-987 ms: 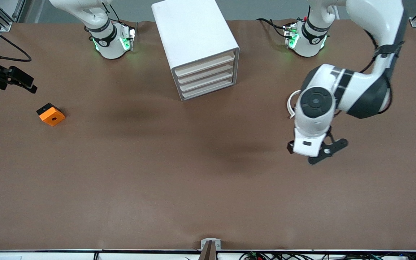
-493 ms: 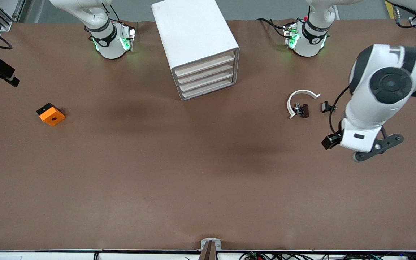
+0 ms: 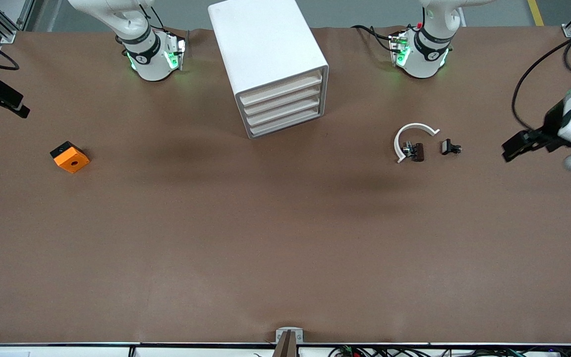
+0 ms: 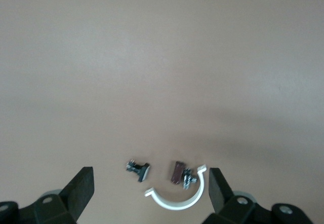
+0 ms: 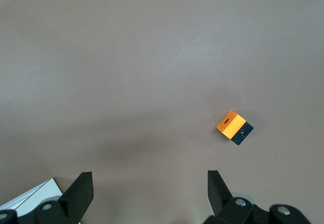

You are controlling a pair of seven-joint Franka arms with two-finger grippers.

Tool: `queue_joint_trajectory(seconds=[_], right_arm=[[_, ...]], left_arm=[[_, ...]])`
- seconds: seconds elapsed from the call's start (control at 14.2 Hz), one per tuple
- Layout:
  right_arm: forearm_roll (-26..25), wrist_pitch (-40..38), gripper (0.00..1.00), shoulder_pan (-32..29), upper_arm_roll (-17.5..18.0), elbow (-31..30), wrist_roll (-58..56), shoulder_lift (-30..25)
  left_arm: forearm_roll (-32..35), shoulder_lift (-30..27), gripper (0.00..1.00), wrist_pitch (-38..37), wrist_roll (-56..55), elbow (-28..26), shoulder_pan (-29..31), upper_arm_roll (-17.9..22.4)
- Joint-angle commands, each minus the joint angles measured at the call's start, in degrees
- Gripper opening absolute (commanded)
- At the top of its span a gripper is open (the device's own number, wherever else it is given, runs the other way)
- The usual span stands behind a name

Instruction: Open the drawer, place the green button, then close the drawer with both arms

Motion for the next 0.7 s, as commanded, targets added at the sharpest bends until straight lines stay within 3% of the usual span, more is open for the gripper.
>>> queue_joint_trajectory(seconds=[0.0,0.63], right_arm=[[0.0,-0.8,1.0,-1.1,0.8,0.9,-0.3,0.3],[0.0,-0.8,1.0,-0.9,0.8,0.8,-0.4,0.4]], left_arm=[[-1.3,-3.3,1.0,-2.7,3.6,-1.8,0.0,0.7],[-2.9,-8.6,1.0,-9.2,5.9,-0.9,-0.8,0.0]])
